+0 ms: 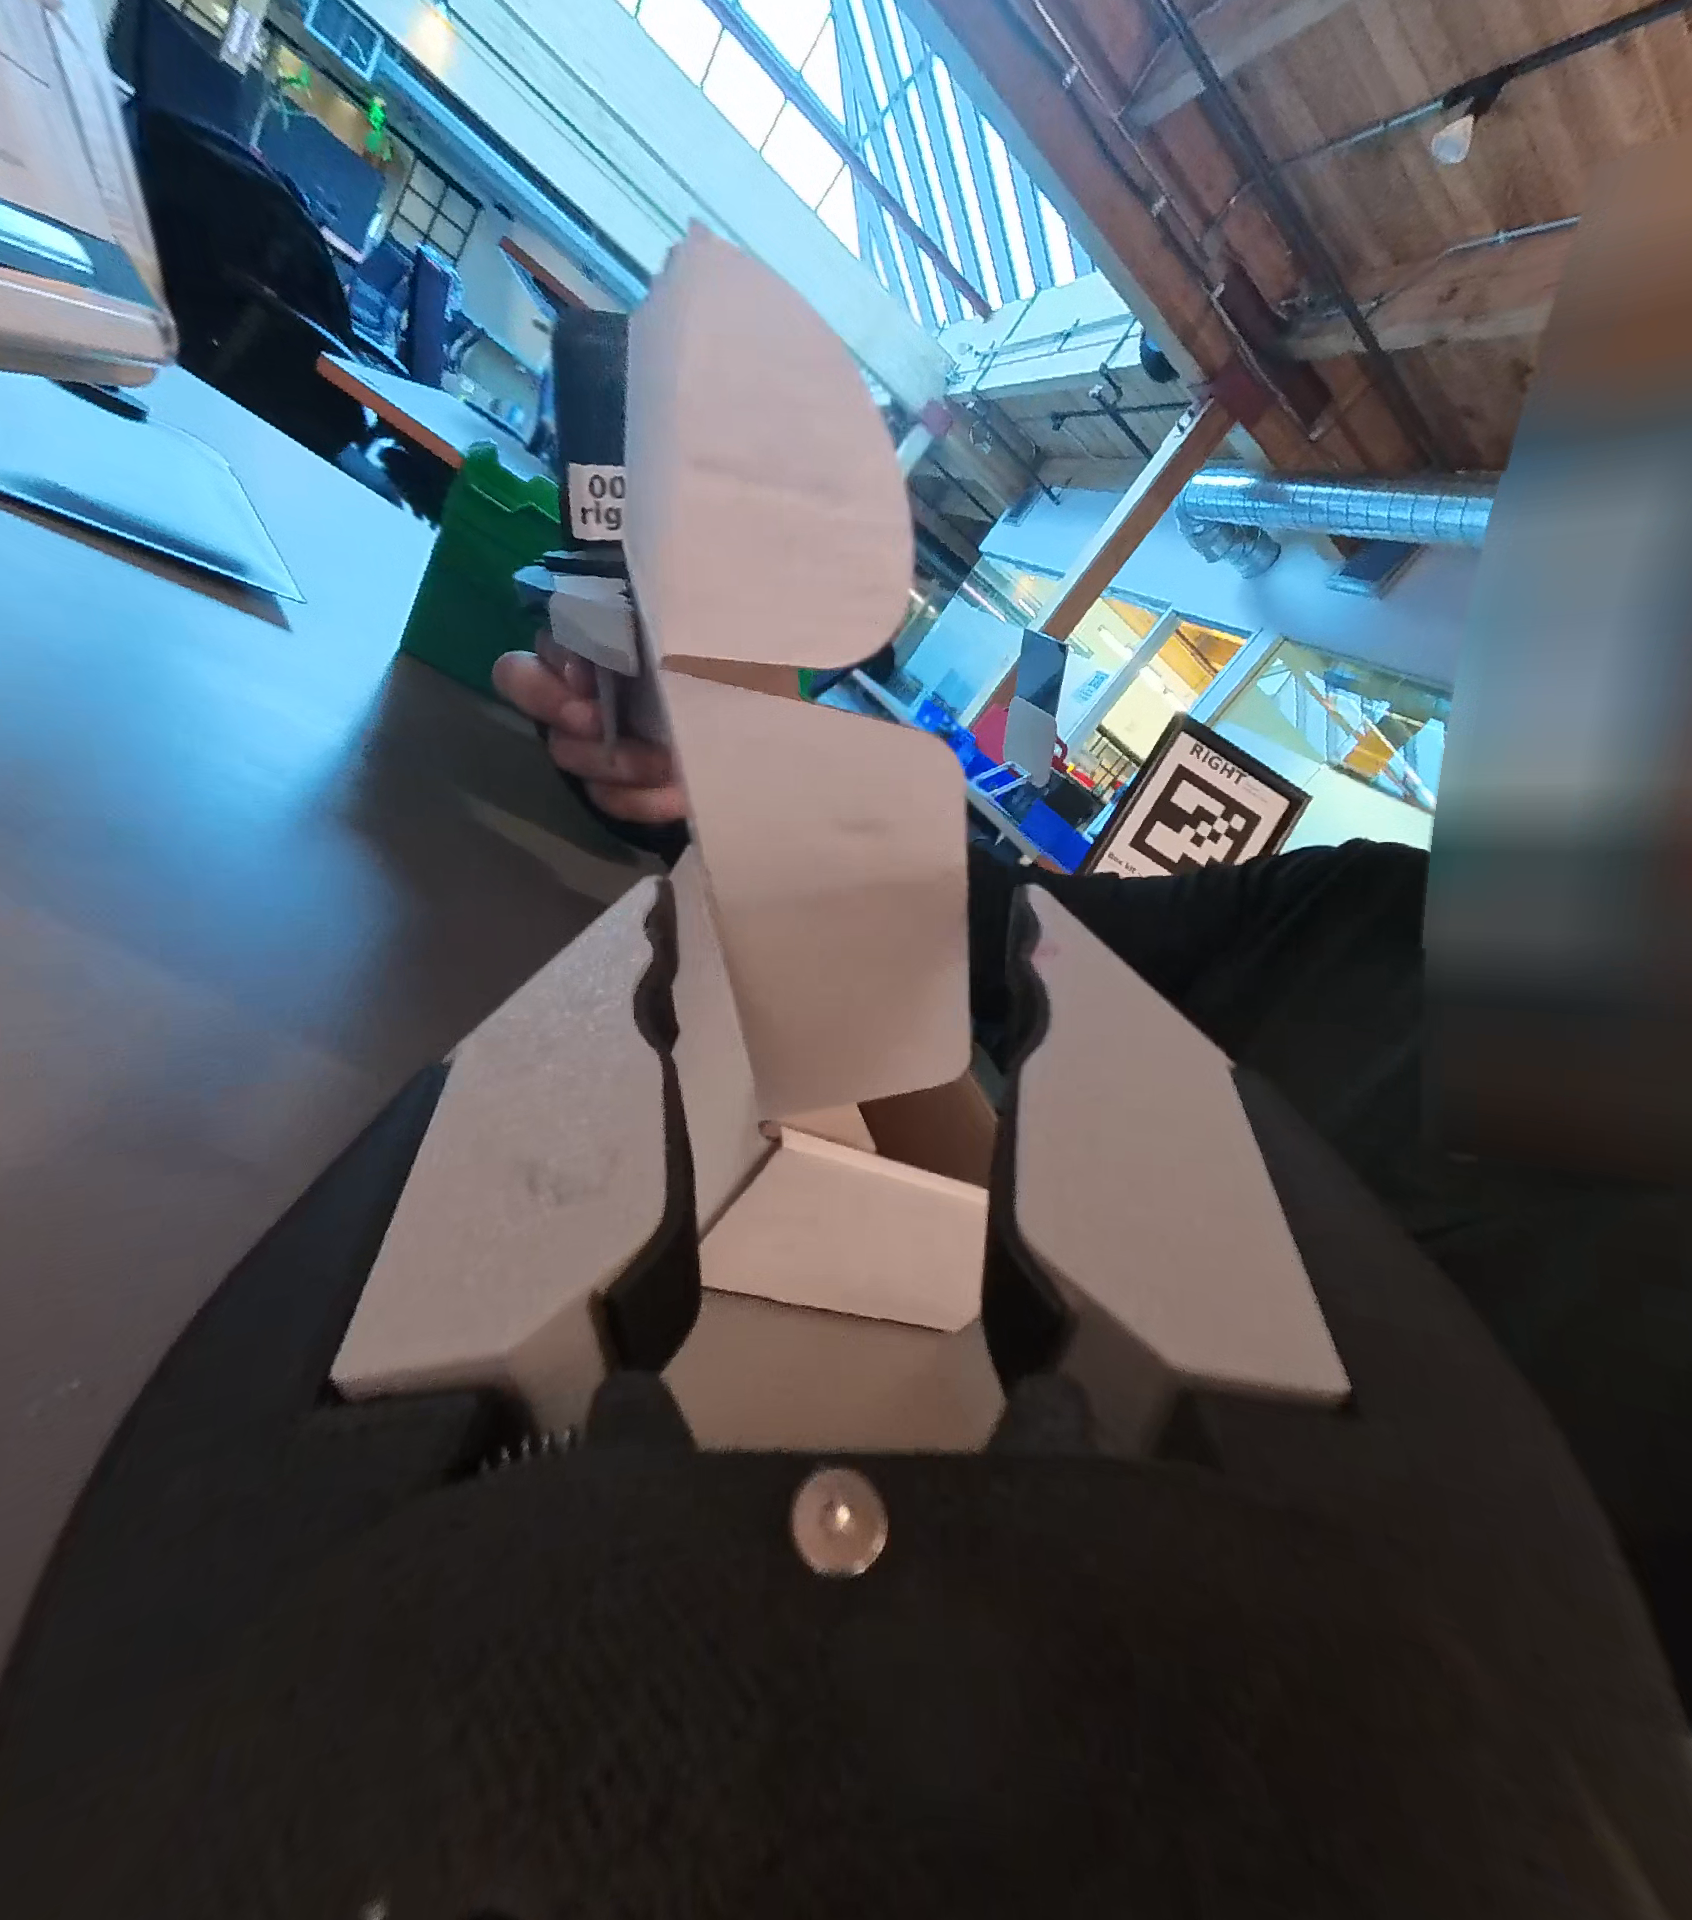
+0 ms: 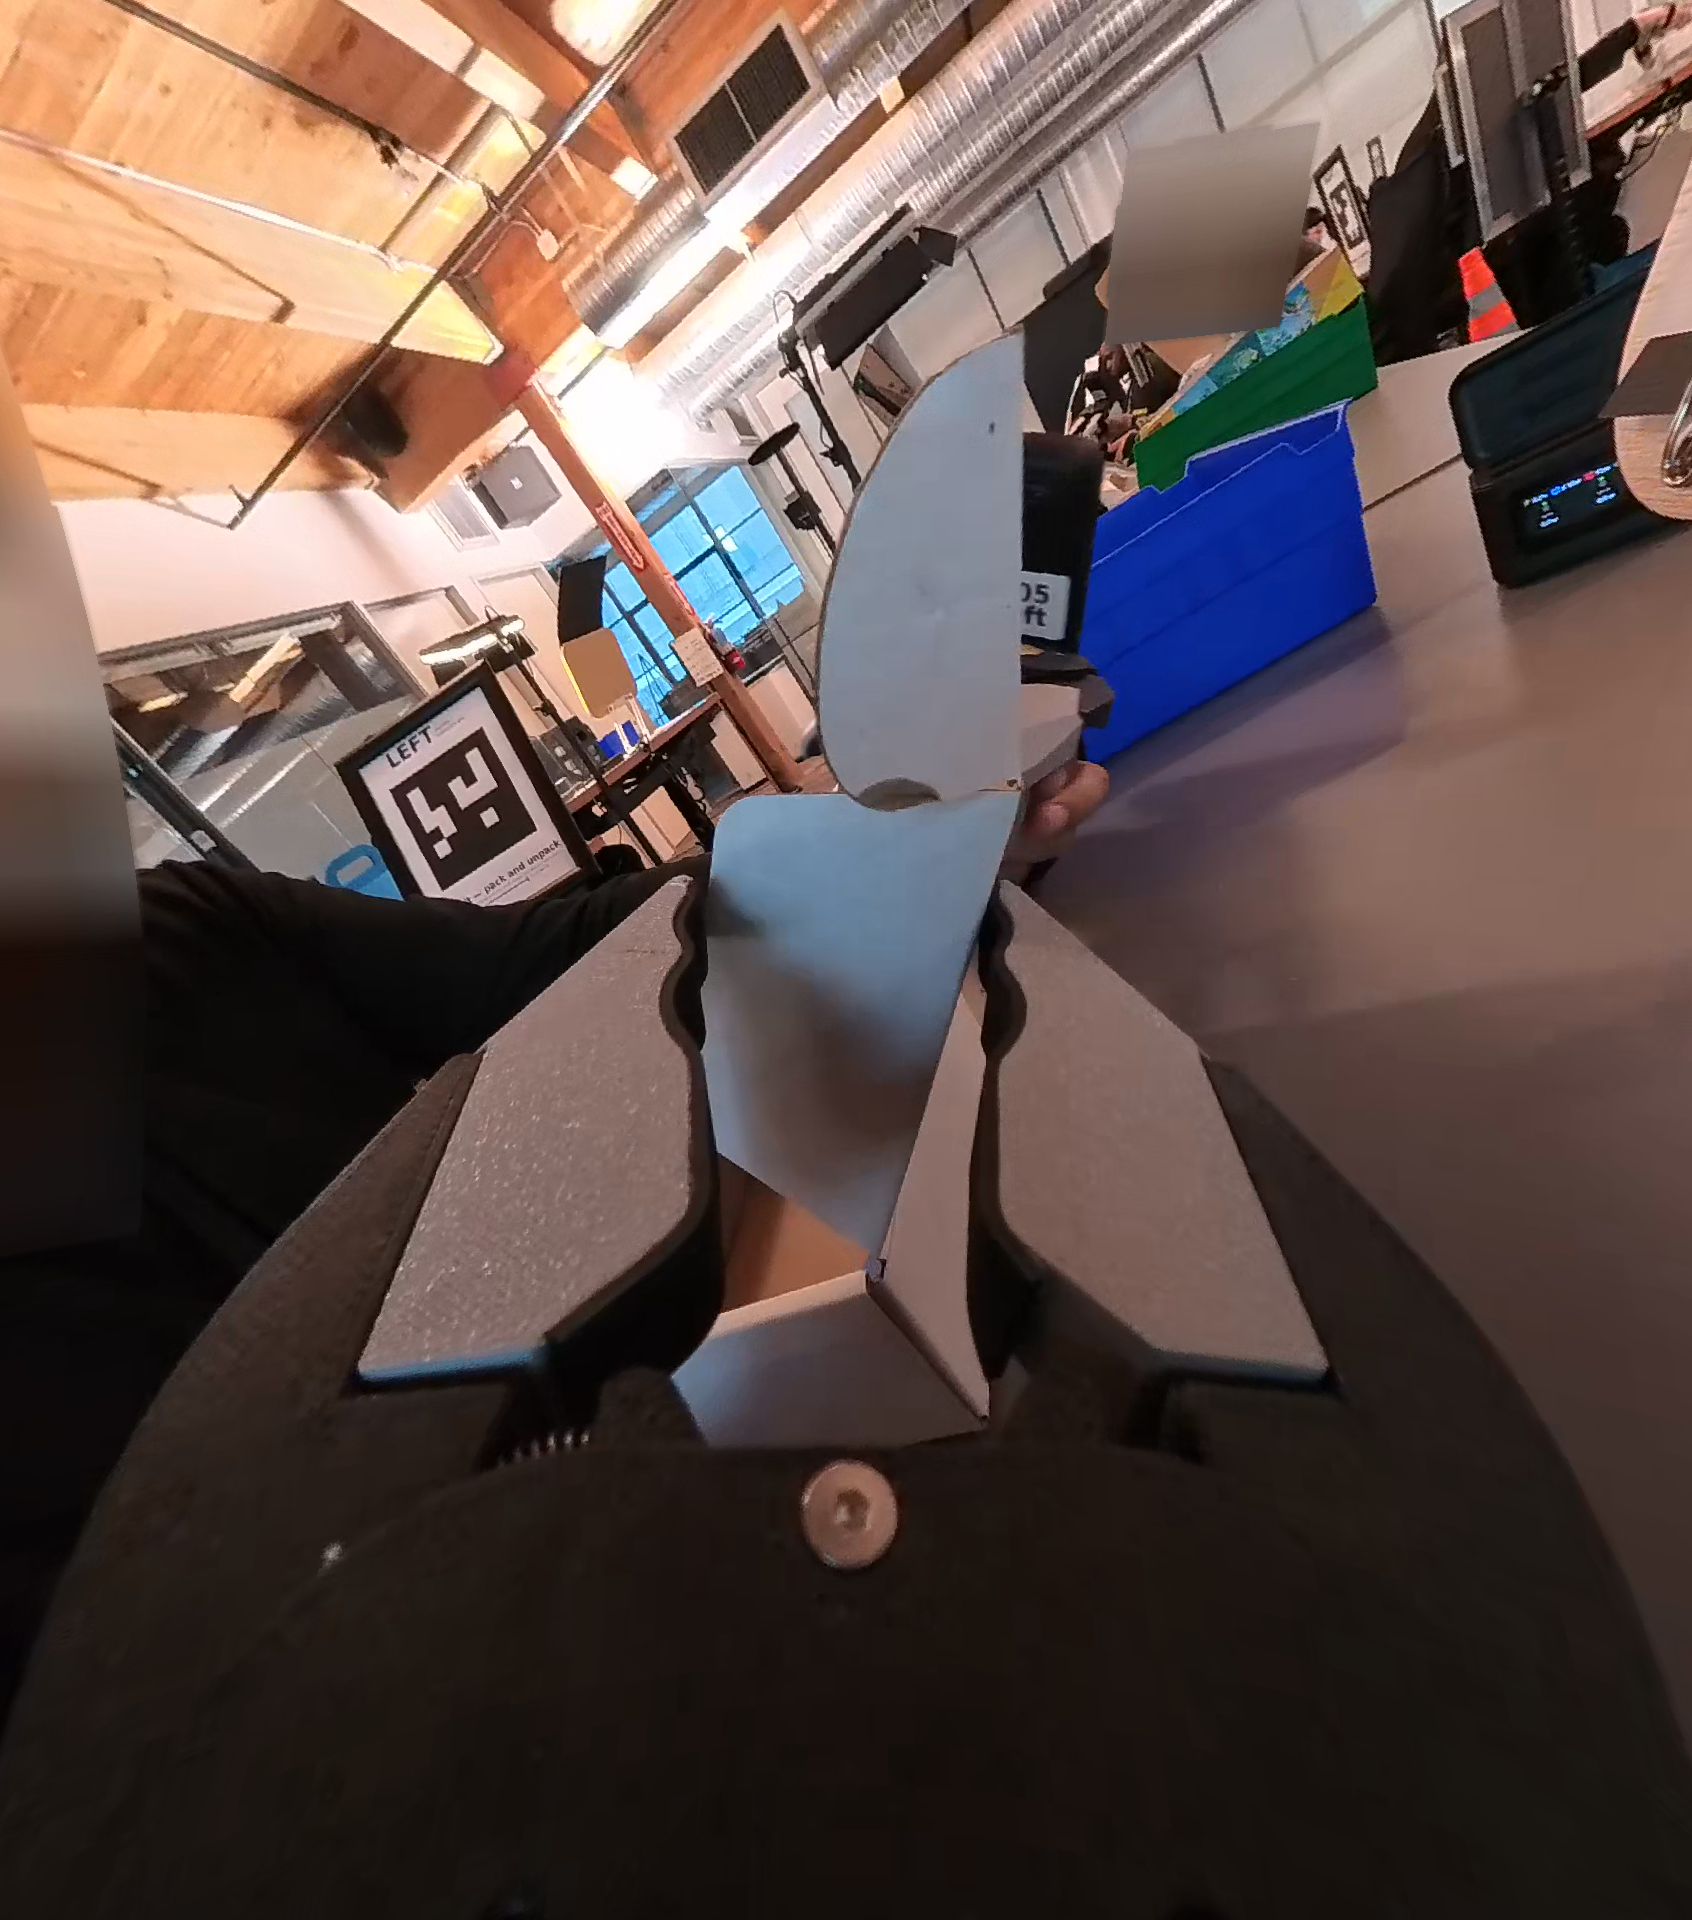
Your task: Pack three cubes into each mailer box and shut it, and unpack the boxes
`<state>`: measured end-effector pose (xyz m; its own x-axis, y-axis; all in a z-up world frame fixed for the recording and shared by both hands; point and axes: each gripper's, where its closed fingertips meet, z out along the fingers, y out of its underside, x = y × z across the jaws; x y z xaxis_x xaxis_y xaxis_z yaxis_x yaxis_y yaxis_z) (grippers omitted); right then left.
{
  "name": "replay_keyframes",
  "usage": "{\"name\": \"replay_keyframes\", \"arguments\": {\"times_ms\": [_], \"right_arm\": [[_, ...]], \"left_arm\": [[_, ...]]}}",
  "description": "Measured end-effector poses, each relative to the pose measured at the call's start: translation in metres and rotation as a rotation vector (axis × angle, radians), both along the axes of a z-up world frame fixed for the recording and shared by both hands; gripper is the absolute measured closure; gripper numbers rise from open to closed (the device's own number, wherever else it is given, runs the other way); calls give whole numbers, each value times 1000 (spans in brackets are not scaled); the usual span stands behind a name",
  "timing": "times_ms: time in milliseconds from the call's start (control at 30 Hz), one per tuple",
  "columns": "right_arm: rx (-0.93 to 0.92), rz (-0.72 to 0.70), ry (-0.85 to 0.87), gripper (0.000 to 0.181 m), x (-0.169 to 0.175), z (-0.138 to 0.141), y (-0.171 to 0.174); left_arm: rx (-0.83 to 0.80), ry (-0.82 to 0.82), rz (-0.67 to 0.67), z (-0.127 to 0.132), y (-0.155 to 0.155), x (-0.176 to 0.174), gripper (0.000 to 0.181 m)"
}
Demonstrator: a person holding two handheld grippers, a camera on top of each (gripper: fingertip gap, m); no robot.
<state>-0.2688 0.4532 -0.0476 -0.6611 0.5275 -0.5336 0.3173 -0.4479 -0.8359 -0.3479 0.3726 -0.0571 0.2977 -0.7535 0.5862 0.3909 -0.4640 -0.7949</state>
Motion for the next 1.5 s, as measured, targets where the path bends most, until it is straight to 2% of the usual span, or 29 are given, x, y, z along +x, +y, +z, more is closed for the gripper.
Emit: {"name": "replay_keyframes", "arguments": {"times_ms": [133,433,700,900,1133,1300,1400,1500], "right_arm": [[1,9,4,130,-1,0,-1],[33,38,28,131,5,4,-11],[327,35,86,134,16,1,-31],[497,32,94,134,26,-6,-40],[649,61,57,131,41,-16,-48],[659,95,-11,123,50,-28,-49],[654,111,-27,122,55,-29,-52],[632,55,-8,111,56,-20,-48]], "left_arm": [[24,-5,-23,3,2,3,130],[90,173,13,0,1,19,128],[219,563,127,-4,-13,33,128],[279,744,215,-8,-17,40,129],[322,857,247,-18,-22,48,131],[314,970,316,-32,-38,49,132],[302,976,321,-39,-50,55,128],[261,924,297,-41,-64,59,134]]}}
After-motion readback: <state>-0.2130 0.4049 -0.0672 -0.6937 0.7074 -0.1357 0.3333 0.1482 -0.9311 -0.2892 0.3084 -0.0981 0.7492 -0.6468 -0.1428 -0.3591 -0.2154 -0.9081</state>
